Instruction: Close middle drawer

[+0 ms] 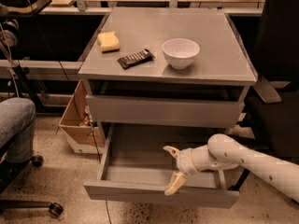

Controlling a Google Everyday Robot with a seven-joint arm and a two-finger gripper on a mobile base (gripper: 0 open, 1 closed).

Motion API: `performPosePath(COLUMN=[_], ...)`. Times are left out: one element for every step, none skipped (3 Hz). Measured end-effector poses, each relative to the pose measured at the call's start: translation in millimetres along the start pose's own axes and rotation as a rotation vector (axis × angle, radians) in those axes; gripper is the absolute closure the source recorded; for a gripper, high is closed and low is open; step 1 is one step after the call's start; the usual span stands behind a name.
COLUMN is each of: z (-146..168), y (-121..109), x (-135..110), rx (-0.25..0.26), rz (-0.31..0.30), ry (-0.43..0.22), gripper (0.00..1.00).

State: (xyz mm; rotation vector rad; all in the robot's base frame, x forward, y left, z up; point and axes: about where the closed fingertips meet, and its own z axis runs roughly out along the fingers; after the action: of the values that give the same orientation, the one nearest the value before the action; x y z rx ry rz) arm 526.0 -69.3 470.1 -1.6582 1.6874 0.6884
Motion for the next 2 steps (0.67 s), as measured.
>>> performPosePath(z=[8, 23], y=[13, 30], x=[2, 12], rx=[-0.033, -0.06], rz=[0.016, 0.041], ry=[-0.004, -0.018], gripper=[0.0, 0.0])
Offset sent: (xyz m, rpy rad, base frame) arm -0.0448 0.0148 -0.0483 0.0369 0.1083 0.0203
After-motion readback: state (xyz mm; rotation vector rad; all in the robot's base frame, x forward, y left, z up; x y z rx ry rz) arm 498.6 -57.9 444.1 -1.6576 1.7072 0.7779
